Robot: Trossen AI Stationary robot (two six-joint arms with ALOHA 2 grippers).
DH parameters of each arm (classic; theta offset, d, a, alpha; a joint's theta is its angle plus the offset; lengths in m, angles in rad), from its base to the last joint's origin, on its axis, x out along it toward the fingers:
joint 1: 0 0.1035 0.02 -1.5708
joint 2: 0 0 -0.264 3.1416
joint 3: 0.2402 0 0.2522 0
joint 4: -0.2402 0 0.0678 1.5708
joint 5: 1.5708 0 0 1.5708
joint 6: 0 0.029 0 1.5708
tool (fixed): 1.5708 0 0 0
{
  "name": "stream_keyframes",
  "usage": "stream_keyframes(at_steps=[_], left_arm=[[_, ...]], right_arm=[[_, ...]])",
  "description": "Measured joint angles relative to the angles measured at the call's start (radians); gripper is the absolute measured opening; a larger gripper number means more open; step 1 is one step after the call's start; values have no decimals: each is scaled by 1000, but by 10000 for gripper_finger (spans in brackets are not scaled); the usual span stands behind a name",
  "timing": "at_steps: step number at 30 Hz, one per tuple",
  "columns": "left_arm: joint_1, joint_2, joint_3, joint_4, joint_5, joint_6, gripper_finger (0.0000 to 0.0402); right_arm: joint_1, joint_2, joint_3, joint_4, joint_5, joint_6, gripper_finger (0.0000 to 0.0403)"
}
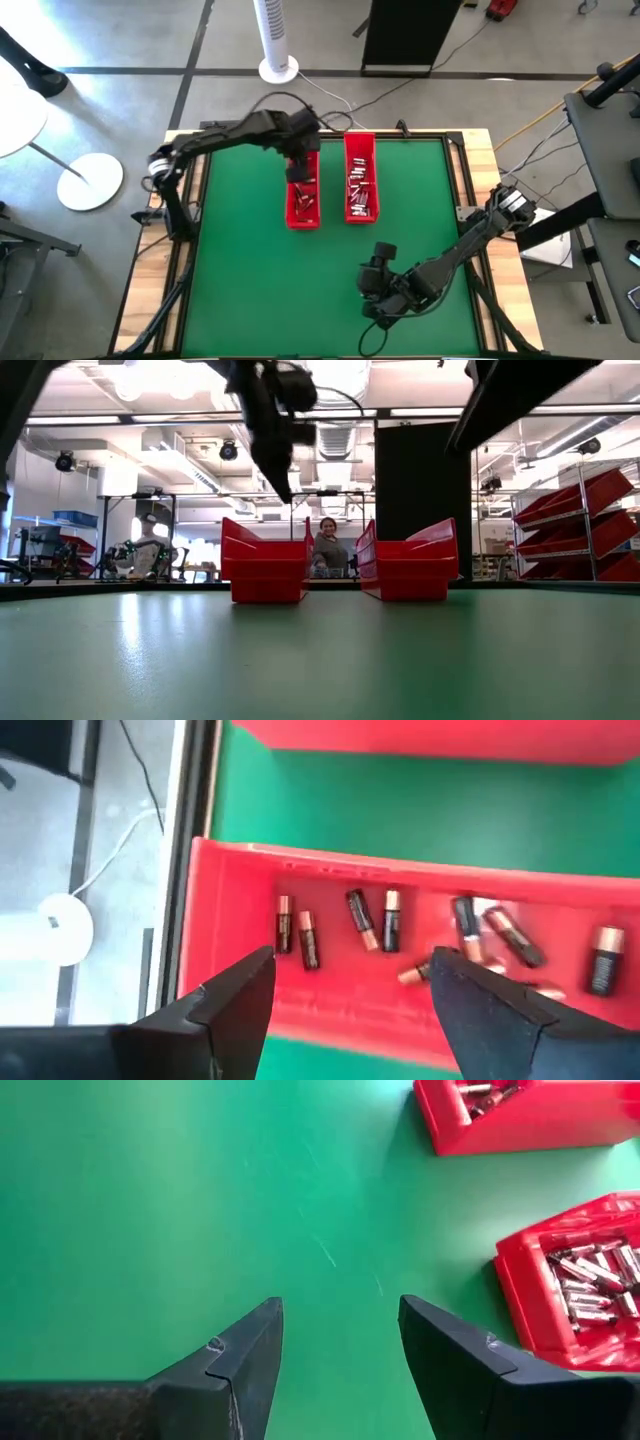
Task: Sort batteries
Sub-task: Return to Home Position
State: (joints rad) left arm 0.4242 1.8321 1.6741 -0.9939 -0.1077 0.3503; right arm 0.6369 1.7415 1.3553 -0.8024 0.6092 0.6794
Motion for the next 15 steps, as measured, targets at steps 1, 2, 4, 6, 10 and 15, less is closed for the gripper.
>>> stream_keyframes(at_steps=[1,2,4,6,10,15], left_arm=[[0,-29,-7,-5,6,-3,242],[0,-61,-14,-6,20,-11,242],[2,-135,-41,11,64,-36,242],[4,-220,-98,68,125,-66,242],[-7,-391,-288,241,181,-126,242],[-11,-611,-590,480,188,-226,242]], right_arm=[[0,0,0,13,12,0,194],[0,0,-1,28,31,0,194],[0,0,-7,65,70,-10,194],[0,0,-29,118,85,-40,194],[-3,1,-95,255,86,-87,194],[-6,2,-182,486,83,-167,194]])
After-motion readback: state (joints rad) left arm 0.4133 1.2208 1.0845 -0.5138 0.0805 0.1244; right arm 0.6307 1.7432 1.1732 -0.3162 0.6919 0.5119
